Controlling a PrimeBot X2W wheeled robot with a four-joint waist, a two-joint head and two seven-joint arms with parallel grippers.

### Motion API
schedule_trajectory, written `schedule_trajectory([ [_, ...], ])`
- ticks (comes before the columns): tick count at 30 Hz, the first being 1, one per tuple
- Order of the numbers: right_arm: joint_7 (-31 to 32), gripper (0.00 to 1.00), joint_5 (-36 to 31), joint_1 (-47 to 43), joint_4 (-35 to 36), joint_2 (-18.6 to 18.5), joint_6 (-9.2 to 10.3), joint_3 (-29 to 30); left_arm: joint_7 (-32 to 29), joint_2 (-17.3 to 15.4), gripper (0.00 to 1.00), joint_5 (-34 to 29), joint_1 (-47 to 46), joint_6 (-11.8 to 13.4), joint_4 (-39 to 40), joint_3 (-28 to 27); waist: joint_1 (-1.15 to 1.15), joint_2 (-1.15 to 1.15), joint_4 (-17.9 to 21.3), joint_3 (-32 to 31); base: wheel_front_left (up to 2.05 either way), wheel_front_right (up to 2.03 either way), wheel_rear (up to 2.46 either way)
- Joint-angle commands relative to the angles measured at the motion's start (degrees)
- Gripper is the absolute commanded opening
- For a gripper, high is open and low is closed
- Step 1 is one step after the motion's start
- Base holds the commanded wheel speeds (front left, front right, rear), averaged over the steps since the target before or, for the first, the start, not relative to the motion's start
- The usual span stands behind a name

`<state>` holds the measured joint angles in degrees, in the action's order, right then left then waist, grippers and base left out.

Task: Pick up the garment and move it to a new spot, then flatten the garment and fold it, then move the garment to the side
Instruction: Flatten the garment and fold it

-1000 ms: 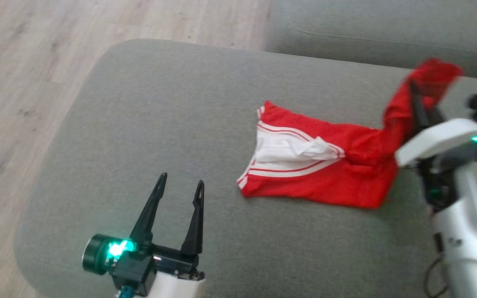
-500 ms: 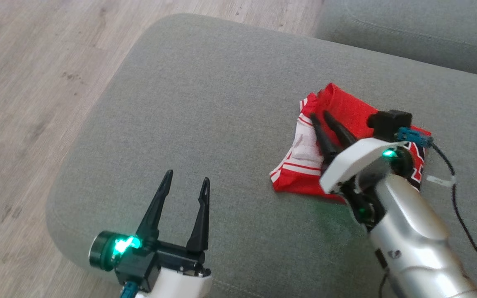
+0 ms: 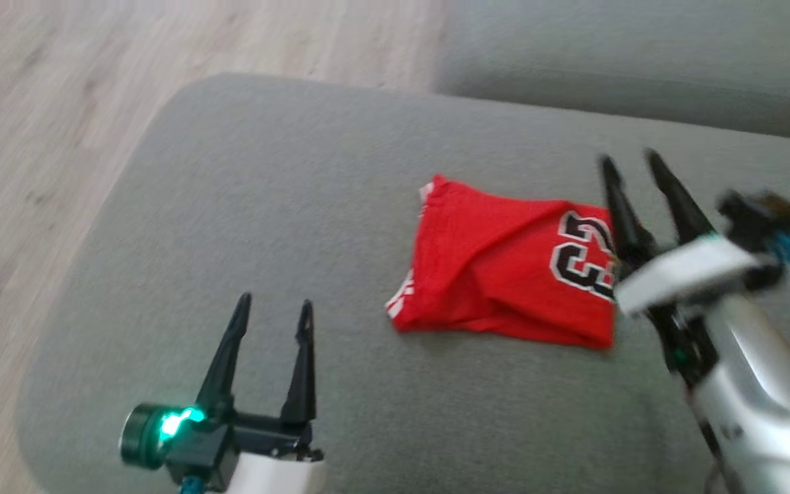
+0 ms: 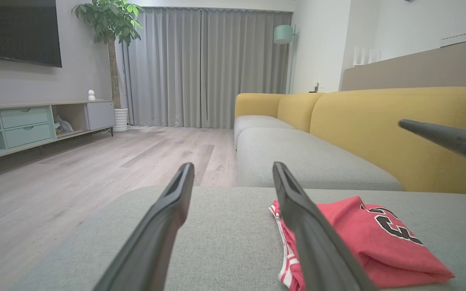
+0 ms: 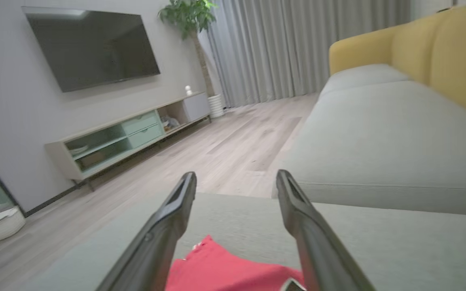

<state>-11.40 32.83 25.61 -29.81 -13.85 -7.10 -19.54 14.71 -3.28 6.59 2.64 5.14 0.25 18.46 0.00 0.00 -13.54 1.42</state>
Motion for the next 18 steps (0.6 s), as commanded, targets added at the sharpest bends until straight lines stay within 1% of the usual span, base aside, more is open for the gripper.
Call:
schedule_trajectory([
  [1, -1.05, 1.00, -0.58, -1.08, 2.17, -0.63, -0.39, -0.38, 0.29, 0.40, 1.00, 0.37, -1.03, 0.39, 1.71, -2.24, 0.00, 0.00, 2.93, -2.39, 0.00, 0.00, 0.00],
  [4, -2.87, 1.00, -2.33, -6.14, 4.26, -2.91, -0.39, 1.59, 0.29, 0.40, 1.00, 0.70, -0.35, 0.32, 1.49, -3.10, 0.00, 0.00, 4.88, -3.75, 0.00, 0.00, 0.00],
  [7, -3.49, 1.00, -4.74, -12.11, 6.43, -3.69, -0.39, 3.89, 0.29, 0.40, 1.00, 0.87, 0.44, 0.19, 1.02, -3.81, 0.00, 0.00, 6.45, -5.06, 0.00, 0.00, 0.00],
  [10, -3.56, 1.00, -7.63, -18.48, 10.28, -2.30, -0.39, 8.22, 0.29, 0.40, 1.00, 0.74, 1.32, -0.20, 0.10, -4.54, 0.00, 0.00, 7.64, -6.12, 0.00, 0.00, 0.00],
  [12, -3.57, 1.00, -9.61, -22.73, 12.38, -1.14, -0.39, 10.05, 0.29, 0.40, 1.00, 0.47, 2.07, -0.43, -0.56, -5.20, 0.00, 0.00, 8.42, -6.80, 0.00, 0.00, 0.00],
  [15, -3.58, 1.00, -13.21, -28.06, 14.65, 0.14, -0.39, 11.48, 0.29, 0.37, 1.00, -0.02, 3.48, -0.70, -1.62, -6.29, 0.00, 0.00, 9.45, -7.96, 0.00, 0.00, 0.00],
  [18, -3.59, 1.00, -16.37, -32.53, 16.55, 0.89, -0.39, 11.28, 0.29, 0.37, 1.00, -0.47, 5.13, -0.99, -2.46, -7.32, 0.00, 0.00, 10.25, -9.50, 0.00, 0.00, 0.00],
])
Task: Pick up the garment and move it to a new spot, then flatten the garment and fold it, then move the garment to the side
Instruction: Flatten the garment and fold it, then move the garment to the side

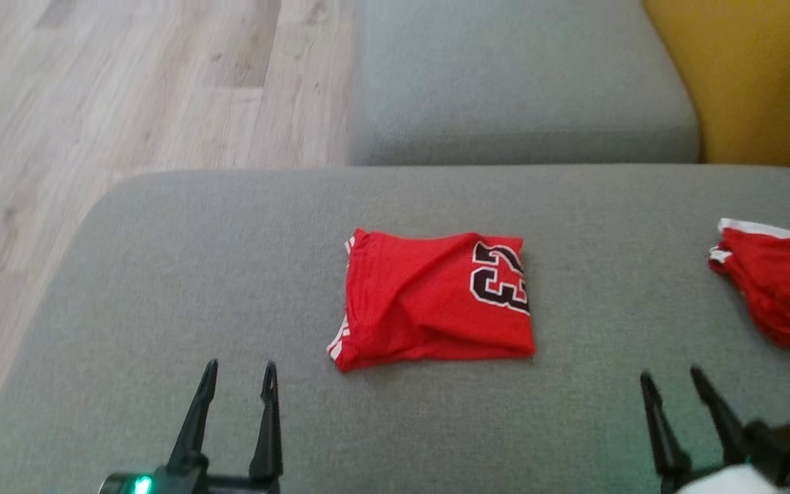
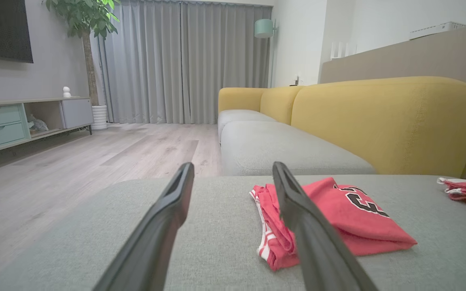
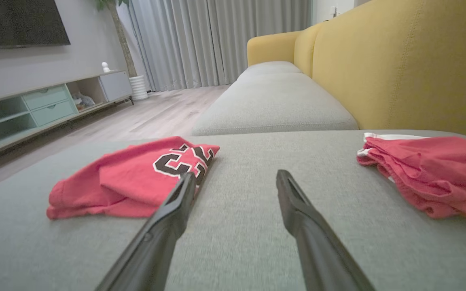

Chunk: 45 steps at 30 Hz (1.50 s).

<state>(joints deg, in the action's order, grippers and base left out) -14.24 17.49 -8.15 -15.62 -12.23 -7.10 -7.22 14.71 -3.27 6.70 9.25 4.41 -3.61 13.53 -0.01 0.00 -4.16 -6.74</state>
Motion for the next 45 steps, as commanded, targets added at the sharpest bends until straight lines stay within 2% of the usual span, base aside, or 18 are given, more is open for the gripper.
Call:
schedule_trajectory([
  [1, -0.74, 1.00, -1.52, -0.10, 2.87, -0.32, -0.39, -0.90, 0.29, 0.36, 1.00, -0.65, -0.83, -0.38, 1.11, -2.66, 0.01, 0.00, 1.08, -1.88, 0.00, 0.00, 0.00],
  [10, -0.75, 1.00, -3.82, -5.44, 5.56, 0.80, -0.39, 0.12, 0.29, 0.25, 1.00, -1.82, 3.74, -1.32, -2.43, -4.79, 0.01, 0.00, 1.78, -4.55, 0.00, 0.00, 0.00],
  [20, -0.75, 1.00, -4.27, -7.05, 5.82, 1.64, -0.39, 1.52, 0.29, 0.20, 1.00, -2.25, 5.02, -2.58, -3.77, -6.05, 0.01, 0.00, 0.40, -5.78, 0.00, 0.00, 0.00],
  [29, -0.75, 1.00, -4.29, -7.10, 5.65, 2.11, -0.39, 1.74, 0.29, -0.01, 1.00, -3.43, 5.80, -3.15, -4.04, -6.51, 0.01, 0.00, 0.71, -5.86, 0.00, 0.00, 0.00],
  [39, -0.75, 1.00, -4.10, -6.08, 5.06, 2.47, -0.39, 1.11, 0.29, 0.07, 1.00, -3.47, 5.52, -3.16, -3.63, -7.42, 0.01, 0.00, 1.68, -2.82, 0.00, 0.00, 0.00],
  [45, -0.75, 1.00, -1.69, 1.23, 2.34, 2.29, -0.39, -0.01, 0.29, 0.20, 1.00, -3.53, 3.20, -3.04, -2.26, -6.54, 0.01, 0.00, 1.22, 3.15, 0.00, 0.00, 0.00],
])
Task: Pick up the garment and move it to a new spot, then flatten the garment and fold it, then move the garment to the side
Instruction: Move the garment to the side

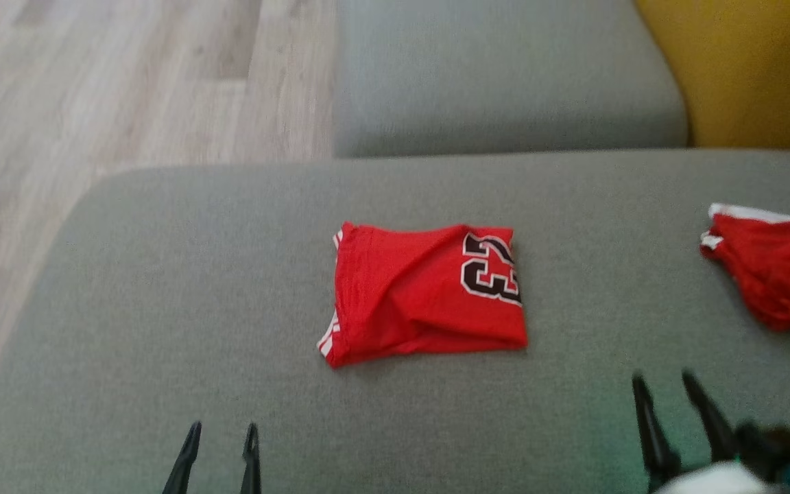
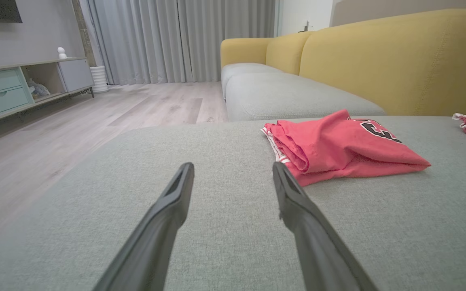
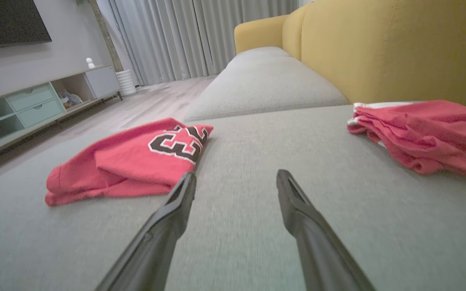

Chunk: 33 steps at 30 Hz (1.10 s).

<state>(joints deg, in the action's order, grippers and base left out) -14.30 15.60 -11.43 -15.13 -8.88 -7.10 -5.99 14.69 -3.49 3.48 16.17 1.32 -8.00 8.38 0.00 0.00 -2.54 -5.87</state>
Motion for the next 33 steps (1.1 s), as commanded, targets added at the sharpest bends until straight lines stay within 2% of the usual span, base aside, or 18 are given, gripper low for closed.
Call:
schedule_trajectory([
  [1, -0.70, 1.00, 0.90, 6.26, 1.03, -1.13, -0.39, -1.28, 0.30, 0.44, 1.00, -0.35, -4.35, 0.03, 2.40, -1.02, 0.00, 0.00, -0.76, 3.54, 0.00, 0.00, 0.00],
  [7, -0.08, 1.00, 5.83, 19.29, -6.76, -2.90, -0.39, -4.04, 0.30, 0.54, 1.00, -0.17, -8.34, 0.19, 3.80, 1.03, 0.00, 0.00, -3.39, 10.62, 0.00, 0.00, 0.00],
  [12, 5.79, 1.00, 11.02, 30.02, -15.31, -2.87, -0.39, -4.92, 0.30, 0.57, 1.00, -0.22, -12.04, 0.31, 3.72, 2.08, 0.00, 0.00, -6.38, 14.37, 0.00, 0.00, 0.00],
  [21, 12.26, 1.00, 19.23, 36.26, -26.97, -1.52, -0.39, -10.91, 0.30, 0.60, 1.00, 1.42, -13.81, 1.76, 3.27, 3.67, 0.00, 0.00, -9.89, 15.60, 0.00, 0.00, 0.00],
  [22, 12.69, 0.96, 19.96, 36.69, -28.09, -1.28, -0.39, -11.73, 0.30, 0.60, 1.00, 1.55, -13.87, 1.90, 3.24, 3.83, 0.00, 0.00, -10.05, 15.64, 0.00, 0.00, 0.00],
  [23, 12.73, 0.44, 20.58, 37.15, -28.91, -1.13, -0.39, -12.52, 0.30, 0.60, 1.00, 1.67, -13.94, 2.06, 3.23, 3.98, 0.00, 0.00, -10.18, 15.70, 0.00, 0.00, 0.00],
  [24, 12.16, 0.00, 21.18, 37.62, -29.49, -1.14, -0.39, -13.04, 0.30, 0.60, 1.00, 1.77, -14.03, 2.20, 3.23, 4.12, 0.00, 0.00, -10.31, 15.76, 0.00, 0.00, 0.00],
  [29, 7.82, 0.00, 23.12, 39.85, -31.25, -3.38, -0.39, -16.10, 0.30, 0.60, 1.00, 1.94, -13.96, 2.86, 3.36, 3.52, 0.00, 0.00, -8.70, 15.14, 0.00, 0.00, 0.00],
  [33, 7.03, 0.00, 23.58, 41.03, -31.37, -7.54, -0.39, -18.26, 0.30, 0.60, 1.00, 2.06, -13.54, 2.80, 3.69, 3.09, 0.00, 0.00, -5.68, 15.04, 0.00, 0.00, 0.00],
])
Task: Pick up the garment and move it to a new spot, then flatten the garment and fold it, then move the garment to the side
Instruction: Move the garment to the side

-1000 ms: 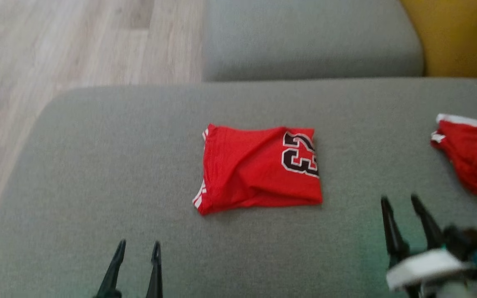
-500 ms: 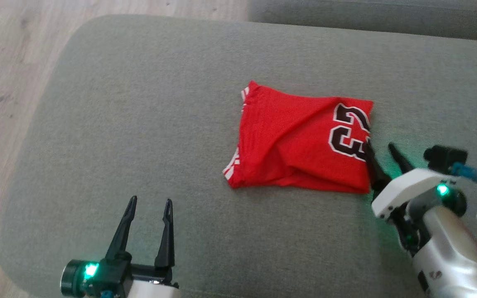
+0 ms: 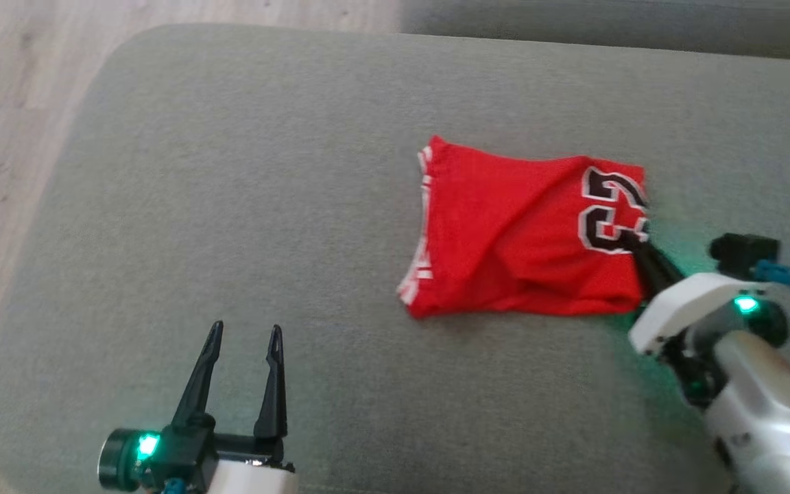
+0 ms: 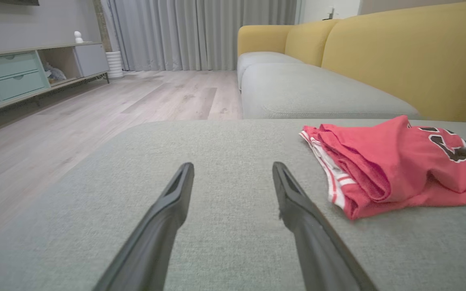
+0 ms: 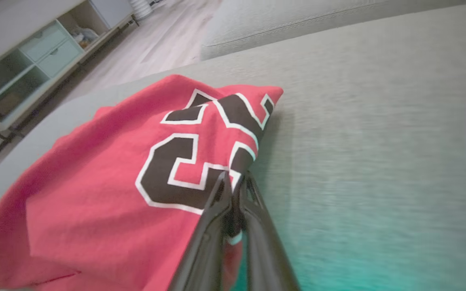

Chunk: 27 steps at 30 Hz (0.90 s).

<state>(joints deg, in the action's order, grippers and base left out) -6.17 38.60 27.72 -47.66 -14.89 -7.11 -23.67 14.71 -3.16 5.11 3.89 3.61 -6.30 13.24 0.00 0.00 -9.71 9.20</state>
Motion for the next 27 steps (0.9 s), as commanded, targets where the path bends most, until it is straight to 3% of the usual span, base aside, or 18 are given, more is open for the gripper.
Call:
schedule_trajectory([
  [1, -1.05, 0.00, 0.50, 2.27, 1.24, -2.94, -0.37, -1.09, 0.29, 0.28, 1.00, 0.43, -1.27, 0.53, 2.15, -1.78, 0.00, 0.00, 2.38, 0.19, 0.00, 0.00, 0.00],
  [10, 1.84, 0.00, -0.27, 6.68, 3.02, -18.85, -0.37, -3.03, 0.29, 0.28, 1.00, -0.02, -3.67, 0.10, 2.69, -1.09, 0.00, 0.00, 8.86, 4.27, 0.00, 0.00, 0.00],
  [16, 4.13, 0.00, -0.17, 8.70, 5.86, -30.60, -0.37, -1.70, 0.29, 0.28, 1.00, -0.94, -5.85, -0.65, 2.46, -0.57, 0.00, 0.00, 10.22, 7.13, 0.00, 0.00, 0.00],
  [20, 5.28, 0.00, -0.29, 9.42, 5.57, -36.23, -0.37, 1.00, 0.29, 0.28, 1.00, -0.95, -7.25, -0.88, 2.11, 0.02, 0.00, 0.00, 10.02, 7.67, 0.00, 0.00, 0.00],
  [21, 5.70, 0.89, -0.55, 9.59, 4.91, -37.22, -0.37, 2.03, 0.29, 0.28, 1.00, -0.85, -7.46, -0.97, 1.97, 0.18, 0.00, 0.00, 9.86, 7.42, 0.00, 0.00, 0.00],
  [22, 5.94, 1.00, -1.04, 9.67, 4.24, -37.77, -0.37, 2.87, 0.29, 0.28, 1.00, -0.67, -7.60, -1.05, 1.77, 0.35, 0.00, 0.00, 9.68, 6.97, 0.00, 0.00, 0.00],
  [27, 4.81, 1.00, -4.39, 8.81, 2.58, -36.46, -0.37, 4.98, 0.29, 0.28, 1.00, 1.46, -7.00, -0.72, 0.92, 0.42, 0.00, 0.00, 9.01, 2.99, 0.00, 0.00, 0.00],
])
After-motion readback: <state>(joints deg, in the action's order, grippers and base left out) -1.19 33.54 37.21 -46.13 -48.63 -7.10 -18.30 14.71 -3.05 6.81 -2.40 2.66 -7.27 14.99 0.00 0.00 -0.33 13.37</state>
